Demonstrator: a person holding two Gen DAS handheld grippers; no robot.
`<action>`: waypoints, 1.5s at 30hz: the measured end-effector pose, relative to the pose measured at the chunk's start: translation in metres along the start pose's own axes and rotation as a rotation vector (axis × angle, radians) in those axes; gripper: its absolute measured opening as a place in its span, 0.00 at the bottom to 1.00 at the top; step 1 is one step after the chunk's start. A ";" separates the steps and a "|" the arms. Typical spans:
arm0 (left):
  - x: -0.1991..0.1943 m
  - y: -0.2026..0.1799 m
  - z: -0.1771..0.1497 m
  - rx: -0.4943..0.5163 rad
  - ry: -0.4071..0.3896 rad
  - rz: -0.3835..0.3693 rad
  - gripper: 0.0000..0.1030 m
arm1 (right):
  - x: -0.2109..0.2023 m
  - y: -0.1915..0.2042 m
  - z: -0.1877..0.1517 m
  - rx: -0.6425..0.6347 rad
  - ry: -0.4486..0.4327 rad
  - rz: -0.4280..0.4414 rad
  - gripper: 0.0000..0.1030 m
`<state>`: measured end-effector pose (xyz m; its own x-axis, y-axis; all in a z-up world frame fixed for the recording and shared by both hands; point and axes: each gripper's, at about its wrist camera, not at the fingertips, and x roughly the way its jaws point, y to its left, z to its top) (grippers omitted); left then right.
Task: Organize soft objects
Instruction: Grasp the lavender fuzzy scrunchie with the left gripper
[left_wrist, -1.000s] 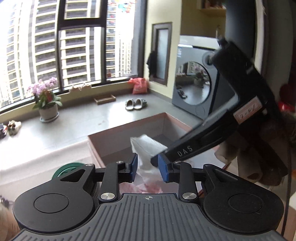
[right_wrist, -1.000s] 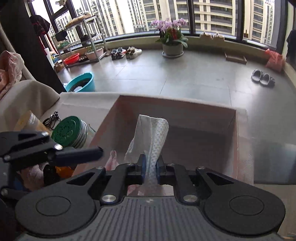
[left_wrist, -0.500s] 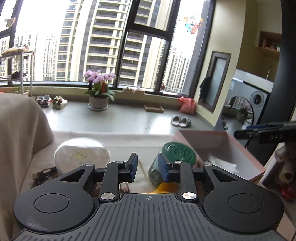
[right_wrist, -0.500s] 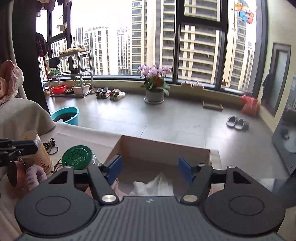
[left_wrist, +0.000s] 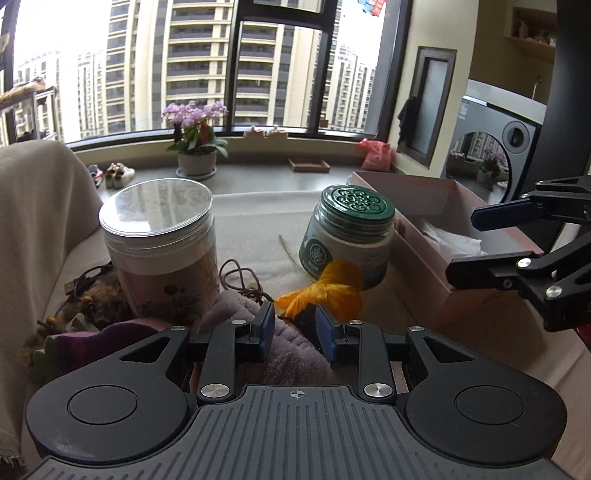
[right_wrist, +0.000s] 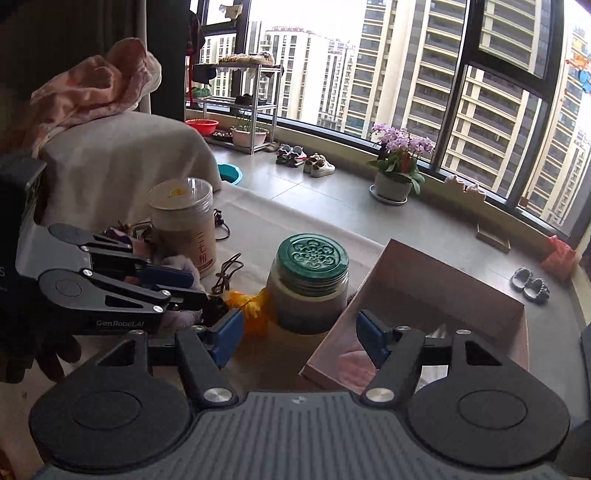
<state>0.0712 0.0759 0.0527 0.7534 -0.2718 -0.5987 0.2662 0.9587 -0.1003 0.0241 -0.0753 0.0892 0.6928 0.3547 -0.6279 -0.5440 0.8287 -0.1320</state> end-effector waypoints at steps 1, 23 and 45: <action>-0.001 0.000 -0.002 0.006 0.001 -0.001 0.29 | 0.002 0.003 -0.002 -0.008 0.004 -0.004 0.66; -0.030 -0.024 -0.022 0.036 0.035 -0.194 0.29 | -0.005 0.008 -0.035 0.048 0.005 -0.020 0.66; -0.071 0.012 -0.011 -0.079 -0.231 0.038 0.29 | -0.010 0.015 -0.056 0.074 0.030 -0.021 0.66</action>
<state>0.0145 0.1075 0.0855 0.8822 -0.2384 -0.4062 0.1936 0.9698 -0.1486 -0.0176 -0.0905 0.0499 0.6885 0.3248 -0.6484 -0.4925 0.8657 -0.0893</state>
